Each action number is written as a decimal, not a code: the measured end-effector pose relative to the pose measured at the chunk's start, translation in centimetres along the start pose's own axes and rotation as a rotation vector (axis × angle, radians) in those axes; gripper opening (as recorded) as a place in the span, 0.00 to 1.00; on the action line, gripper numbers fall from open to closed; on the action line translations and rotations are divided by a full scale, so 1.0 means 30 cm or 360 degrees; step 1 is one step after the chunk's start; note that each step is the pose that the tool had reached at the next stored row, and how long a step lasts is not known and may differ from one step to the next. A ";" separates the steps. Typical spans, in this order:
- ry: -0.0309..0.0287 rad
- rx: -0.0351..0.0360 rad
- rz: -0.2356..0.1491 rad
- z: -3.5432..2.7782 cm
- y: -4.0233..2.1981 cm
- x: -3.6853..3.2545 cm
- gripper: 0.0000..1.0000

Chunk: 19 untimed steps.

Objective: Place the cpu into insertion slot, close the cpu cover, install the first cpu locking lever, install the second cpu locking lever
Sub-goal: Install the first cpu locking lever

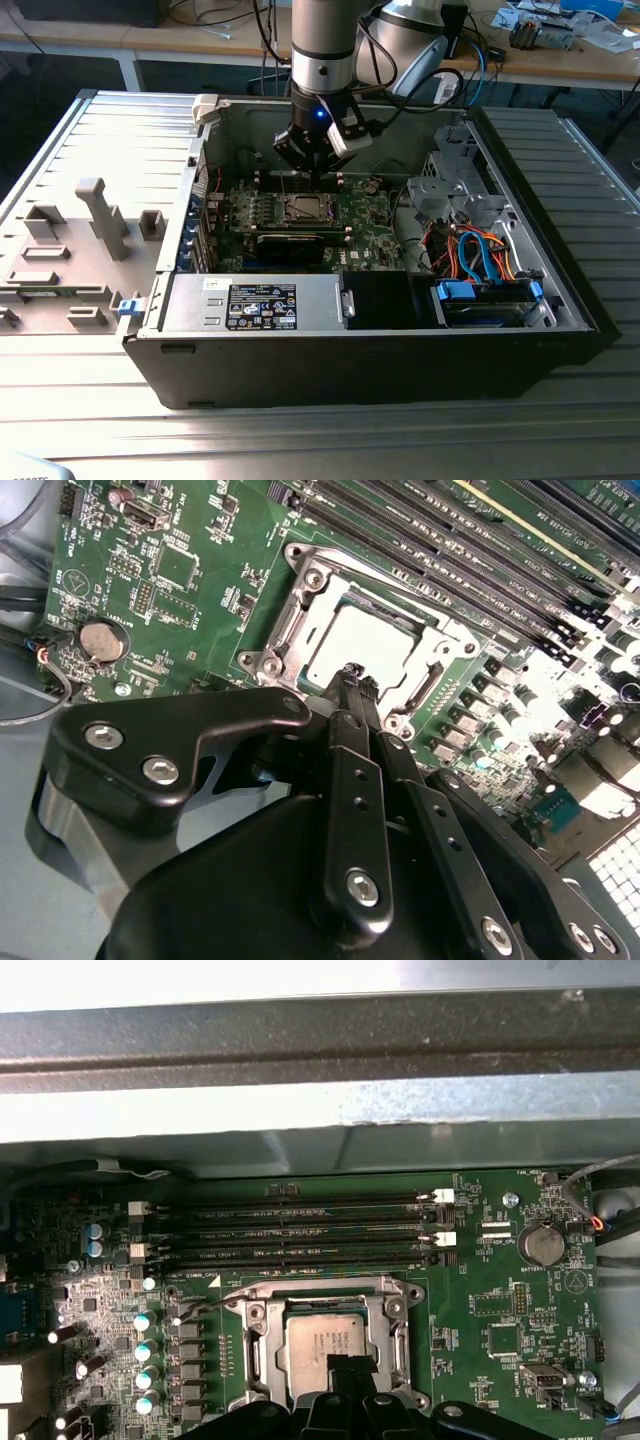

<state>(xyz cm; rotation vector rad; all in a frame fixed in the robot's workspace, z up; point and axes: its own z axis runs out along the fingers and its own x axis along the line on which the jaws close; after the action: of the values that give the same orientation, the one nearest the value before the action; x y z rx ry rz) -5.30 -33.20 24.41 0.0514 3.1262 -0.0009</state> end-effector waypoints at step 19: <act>-0.00001 0.0001 0.0000 -0.011 0.000 0.000 0.11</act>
<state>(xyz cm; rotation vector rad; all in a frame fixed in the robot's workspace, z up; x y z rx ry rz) -5.30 -33.20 24.72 0.0509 3.1261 -0.0022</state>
